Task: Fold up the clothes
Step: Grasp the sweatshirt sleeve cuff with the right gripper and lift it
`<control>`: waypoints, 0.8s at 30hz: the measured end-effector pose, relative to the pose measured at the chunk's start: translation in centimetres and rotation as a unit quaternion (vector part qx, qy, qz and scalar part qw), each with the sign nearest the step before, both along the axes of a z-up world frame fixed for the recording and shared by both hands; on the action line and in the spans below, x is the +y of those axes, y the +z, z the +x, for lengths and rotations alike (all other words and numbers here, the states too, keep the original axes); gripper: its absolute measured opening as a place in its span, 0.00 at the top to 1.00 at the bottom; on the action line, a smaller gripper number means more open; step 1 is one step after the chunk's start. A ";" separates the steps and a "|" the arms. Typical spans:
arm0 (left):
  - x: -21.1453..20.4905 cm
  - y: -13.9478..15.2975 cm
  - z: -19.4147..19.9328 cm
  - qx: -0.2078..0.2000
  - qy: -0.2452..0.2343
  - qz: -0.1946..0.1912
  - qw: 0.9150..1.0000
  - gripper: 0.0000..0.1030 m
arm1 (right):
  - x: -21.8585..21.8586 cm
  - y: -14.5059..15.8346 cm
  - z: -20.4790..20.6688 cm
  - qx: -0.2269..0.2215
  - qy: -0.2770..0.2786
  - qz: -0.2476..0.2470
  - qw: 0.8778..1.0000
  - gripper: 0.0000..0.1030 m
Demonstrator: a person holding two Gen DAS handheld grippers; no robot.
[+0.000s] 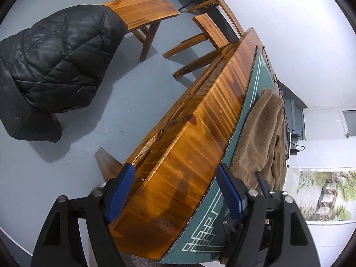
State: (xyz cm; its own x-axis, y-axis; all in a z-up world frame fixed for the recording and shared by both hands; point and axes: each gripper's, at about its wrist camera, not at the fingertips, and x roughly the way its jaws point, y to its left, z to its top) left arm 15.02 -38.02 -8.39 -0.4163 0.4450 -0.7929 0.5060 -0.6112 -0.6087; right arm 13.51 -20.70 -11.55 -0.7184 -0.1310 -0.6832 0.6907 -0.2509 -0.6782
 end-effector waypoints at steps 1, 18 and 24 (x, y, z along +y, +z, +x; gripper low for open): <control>0.0 -0.1 0.0 0.000 -0.002 0.002 1.000 0.23 | -0.1 0.0 -0.1 -0.011 -0.004 -0.001 1.000 0.73; 1.0 0.9 -2.4 0.021 -0.019 0.013 1.000 0.23 | 3.5 22.7 -14.6 -0.175 -0.142 -0.385 0.895 0.93; 3.2 1.7 -4.3 0.032 -0.048 0.012 0.998 0.23 | 12.2 28.4 -20.0 -0.122 -0.225 -0.469 0.845 0.93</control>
